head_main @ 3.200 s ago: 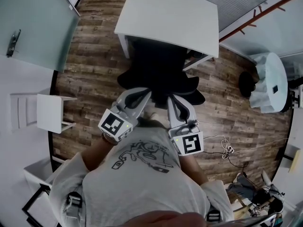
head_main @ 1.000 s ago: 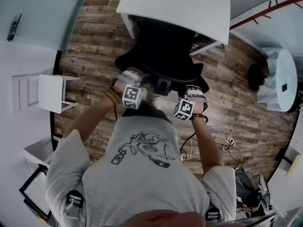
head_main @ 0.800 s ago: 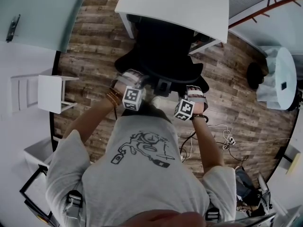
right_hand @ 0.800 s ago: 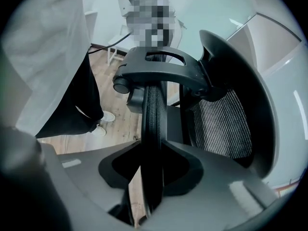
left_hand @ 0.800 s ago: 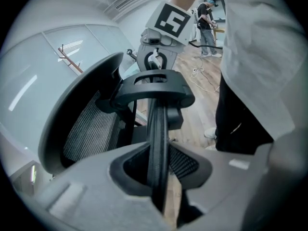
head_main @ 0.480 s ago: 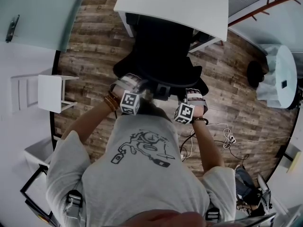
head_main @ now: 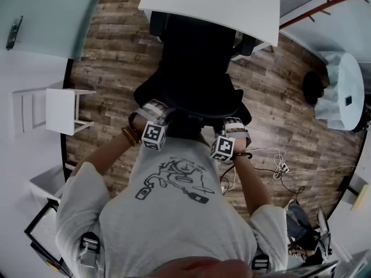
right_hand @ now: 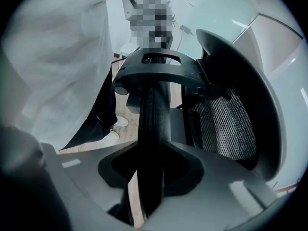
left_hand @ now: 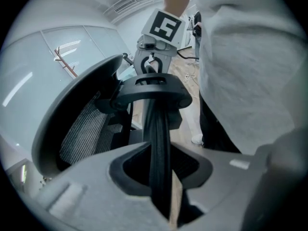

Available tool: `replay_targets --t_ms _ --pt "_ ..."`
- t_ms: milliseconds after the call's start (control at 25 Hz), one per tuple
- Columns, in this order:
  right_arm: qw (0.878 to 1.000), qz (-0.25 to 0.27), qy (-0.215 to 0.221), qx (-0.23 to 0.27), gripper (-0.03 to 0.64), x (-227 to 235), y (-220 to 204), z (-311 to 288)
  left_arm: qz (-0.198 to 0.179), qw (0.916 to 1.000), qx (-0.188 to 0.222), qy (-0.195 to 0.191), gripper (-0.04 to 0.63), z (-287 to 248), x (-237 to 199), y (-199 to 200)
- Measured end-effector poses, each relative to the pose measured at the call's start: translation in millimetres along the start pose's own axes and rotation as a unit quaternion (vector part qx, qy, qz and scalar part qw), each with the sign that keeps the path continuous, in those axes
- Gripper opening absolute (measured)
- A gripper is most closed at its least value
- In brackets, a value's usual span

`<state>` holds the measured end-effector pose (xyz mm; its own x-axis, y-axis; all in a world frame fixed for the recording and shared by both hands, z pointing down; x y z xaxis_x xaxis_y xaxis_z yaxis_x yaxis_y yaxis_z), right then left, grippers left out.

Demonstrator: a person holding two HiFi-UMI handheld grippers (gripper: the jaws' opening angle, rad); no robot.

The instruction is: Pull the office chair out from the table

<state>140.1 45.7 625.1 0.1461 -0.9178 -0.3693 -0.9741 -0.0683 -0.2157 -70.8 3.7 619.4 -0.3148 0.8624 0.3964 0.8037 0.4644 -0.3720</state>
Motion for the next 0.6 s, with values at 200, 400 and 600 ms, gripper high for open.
replay_targets --t_ms 200,400,600 --pt "1.000 -0.009 0.006 0.012 0.129 -16.3 7.8 5.8 0.000 1.0000 -0.001 -0.001 0.114 8.0 14.0 -2.0" --pt "1.000 -0.013 0.014 0.013 0.127 -27.6 12.9 9.4 -0.001 1.0000 0.000 -0.007 0.114 12.3 25.6 -3.9" --pt "0.999 -0.018 0.019 0.018 0.129 -36.5 13.4 14.5 0.000 1.0000 -0.001 -0.010 0.114 14.7 34.4 -0.4"
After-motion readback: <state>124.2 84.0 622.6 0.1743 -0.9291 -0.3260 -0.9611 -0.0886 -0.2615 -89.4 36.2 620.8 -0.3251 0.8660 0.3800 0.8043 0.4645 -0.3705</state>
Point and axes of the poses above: the fingertips, and each gripper's own axes: z backward along the fingers, x to its right, y out of its top, the point moved 10 cm from there along z, backward along the fingers, and after that the axes turned 1 degree about -z, right-handed, at the moved point
